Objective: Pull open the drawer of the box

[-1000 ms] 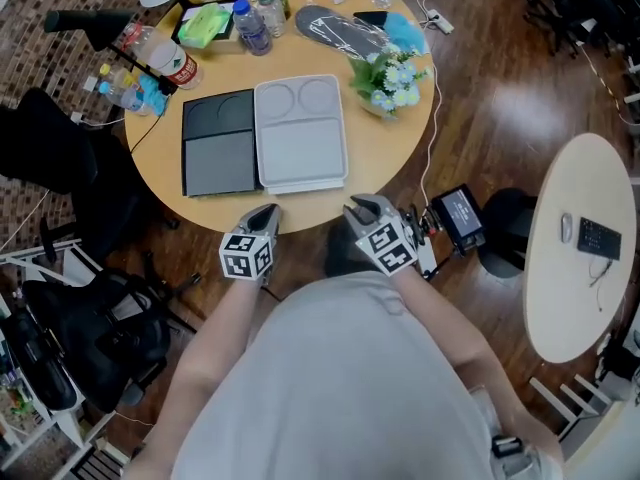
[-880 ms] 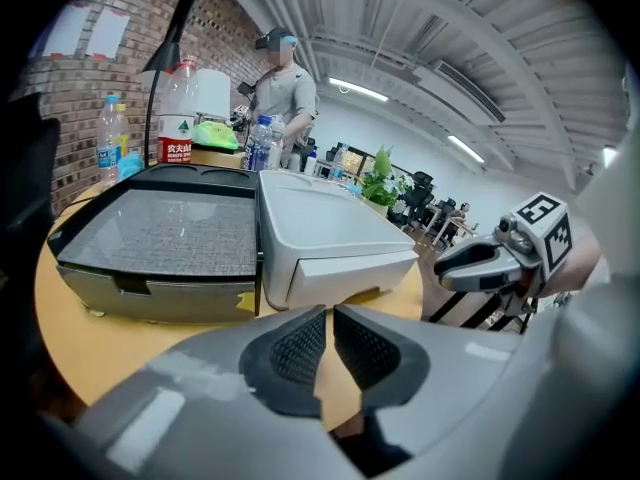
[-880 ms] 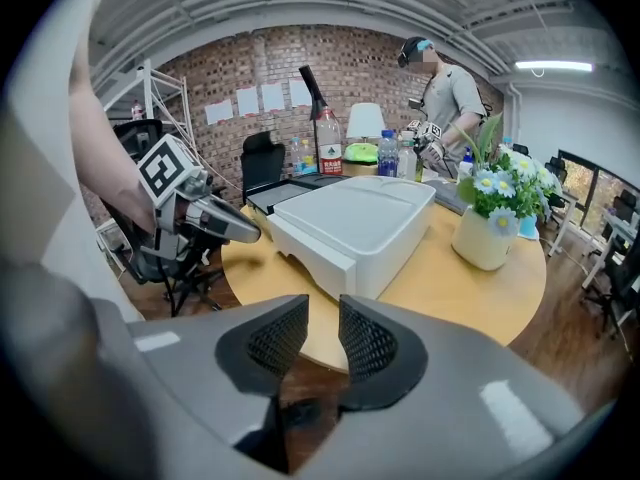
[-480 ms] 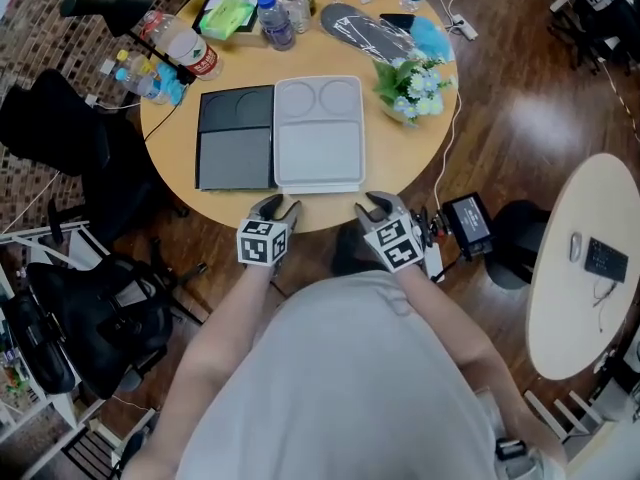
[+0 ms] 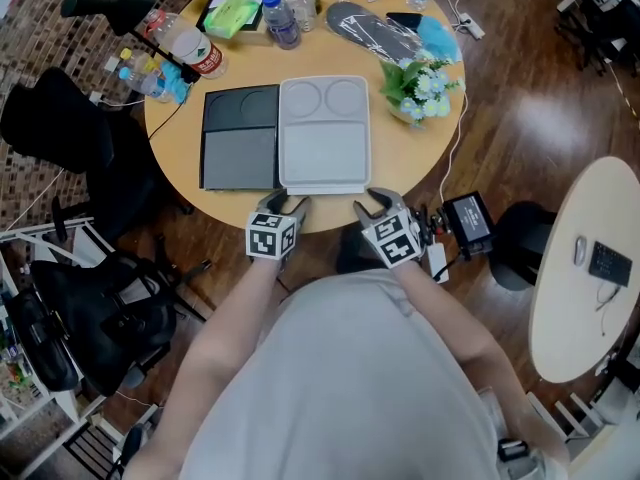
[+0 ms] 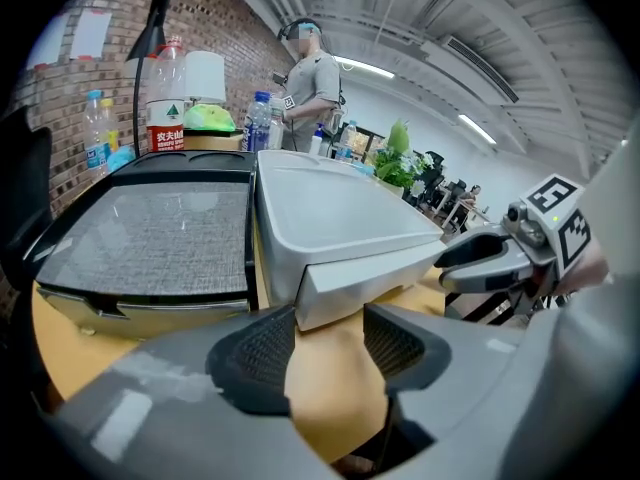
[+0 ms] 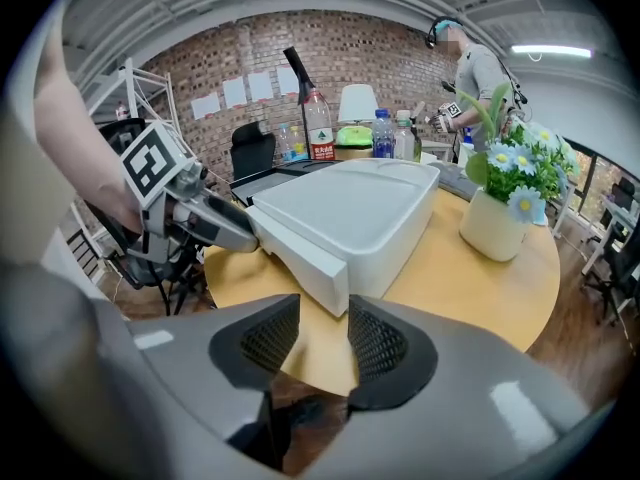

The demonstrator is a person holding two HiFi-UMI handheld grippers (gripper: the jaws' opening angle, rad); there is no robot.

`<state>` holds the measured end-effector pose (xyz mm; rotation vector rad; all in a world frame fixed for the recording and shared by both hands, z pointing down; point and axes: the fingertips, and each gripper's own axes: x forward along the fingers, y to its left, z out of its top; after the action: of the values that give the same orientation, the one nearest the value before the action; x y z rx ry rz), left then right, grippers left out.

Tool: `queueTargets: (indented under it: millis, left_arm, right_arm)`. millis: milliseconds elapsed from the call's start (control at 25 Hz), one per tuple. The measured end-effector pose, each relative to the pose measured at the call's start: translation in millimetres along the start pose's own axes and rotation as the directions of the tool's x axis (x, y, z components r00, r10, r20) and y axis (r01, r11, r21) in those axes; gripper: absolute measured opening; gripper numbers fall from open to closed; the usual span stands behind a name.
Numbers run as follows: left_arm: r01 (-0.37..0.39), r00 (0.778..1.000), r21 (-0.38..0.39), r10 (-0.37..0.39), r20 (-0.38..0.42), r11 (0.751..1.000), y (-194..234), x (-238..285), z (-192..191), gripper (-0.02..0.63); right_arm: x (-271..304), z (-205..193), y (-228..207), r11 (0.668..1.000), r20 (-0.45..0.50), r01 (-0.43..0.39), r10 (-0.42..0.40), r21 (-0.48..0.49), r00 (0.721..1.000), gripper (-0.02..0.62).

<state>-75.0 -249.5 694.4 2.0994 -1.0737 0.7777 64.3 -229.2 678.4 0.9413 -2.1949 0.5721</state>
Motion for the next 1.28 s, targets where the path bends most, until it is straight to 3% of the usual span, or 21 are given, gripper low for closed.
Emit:
queueTargets:
  millis: [680,1040,1280]
  left_arm:
    - [0.025,1.000,0.025,-0.024,-0.019,0.999,-12,-7,-6,0.281]
    - [0.032,0.999,0.019,-0.031,-0.018,0.999,-22,-21,-25,0.275]
    - [0.034,0.999,0.027,-0.033,-0.025,0.999,-32,-29,-42,0.232]
  right_arm:
    - [-1,1,15,1.000,-0.022,0.003,-0.003,0.011,1.000,0.163]
    - [-9,-14,30,1.000,-0.040,0.008,-0.007,0.011,0.999,0.167]
    - [-18,-28,38,1.000,-0.041,0.016,-0.015,0.024,0.999,0.167]
